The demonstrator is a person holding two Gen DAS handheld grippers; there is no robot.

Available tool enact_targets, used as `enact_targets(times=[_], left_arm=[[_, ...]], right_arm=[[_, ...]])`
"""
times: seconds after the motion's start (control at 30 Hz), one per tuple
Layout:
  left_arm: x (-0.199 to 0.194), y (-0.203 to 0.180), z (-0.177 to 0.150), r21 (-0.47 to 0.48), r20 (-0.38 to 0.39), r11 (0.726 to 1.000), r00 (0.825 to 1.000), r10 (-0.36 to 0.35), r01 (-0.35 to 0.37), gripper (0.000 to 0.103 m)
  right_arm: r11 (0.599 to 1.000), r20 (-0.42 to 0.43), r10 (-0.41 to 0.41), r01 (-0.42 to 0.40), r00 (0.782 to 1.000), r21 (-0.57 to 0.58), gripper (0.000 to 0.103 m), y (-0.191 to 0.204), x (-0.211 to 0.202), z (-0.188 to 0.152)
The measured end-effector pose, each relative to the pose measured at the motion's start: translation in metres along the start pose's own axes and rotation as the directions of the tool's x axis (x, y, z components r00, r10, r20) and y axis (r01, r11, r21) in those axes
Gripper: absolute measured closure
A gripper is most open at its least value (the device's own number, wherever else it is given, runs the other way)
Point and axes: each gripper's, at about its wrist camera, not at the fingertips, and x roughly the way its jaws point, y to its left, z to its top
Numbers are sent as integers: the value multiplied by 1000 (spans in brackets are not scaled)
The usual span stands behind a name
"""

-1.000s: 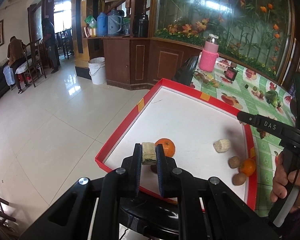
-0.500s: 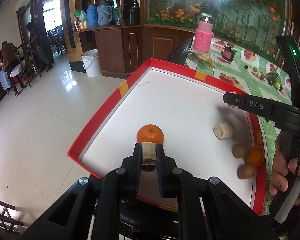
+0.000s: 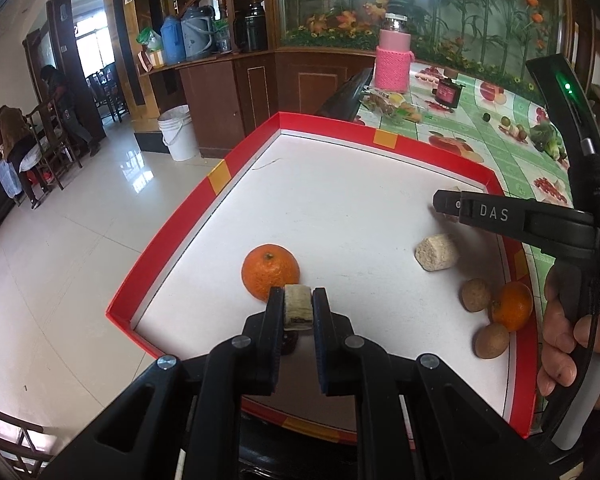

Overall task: Organize fruits
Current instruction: 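Open both tools to drop the beige cubes into the tray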

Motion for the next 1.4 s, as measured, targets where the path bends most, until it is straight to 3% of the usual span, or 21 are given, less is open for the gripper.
enact_targets(times=[0.4,0.5,0.53,0.57,0.7,0.8,1.0,1.4], left_arm=[[7,-10,-5,15,-32,1000,999,-6,6,88],[7,-10,-3,6,-42,1000,999,-2,2,61],[6,-10,-3,-2,-41,1000,999,6,-6,44],[4,-9,-3,-9,-33,1000,999,11,-11,38],[-3,-10,2,-20,-19,1000,1000,14,-15,36],[-10,-13,5,-34,-5,999,1000,3,-3,29],[-27,-38,10,12,36,1000,999,-17,17,25],[-60,-82,8,116,85,992,994,-68,58,24]], right_arm=[[1000,-43,-14,14,999,-11,74,-1,5,-2],[1000,-46,-16,15,999,-11,74,-1,4,-3],[1000,-51,-10,10,999,-7,73,-2,3,-3],[1000,-63,5,-5,998,2,73,-3,2,-2],[998,-51,52,-50,997,45,73,-11,-8,0],[996,-9,66,-65,998,60,73,-18,-23,4],[994,69,34,-41,997,98,61,-41,-49,9],[974,84,1,-20,997,226,61,-101,-72,-3]])
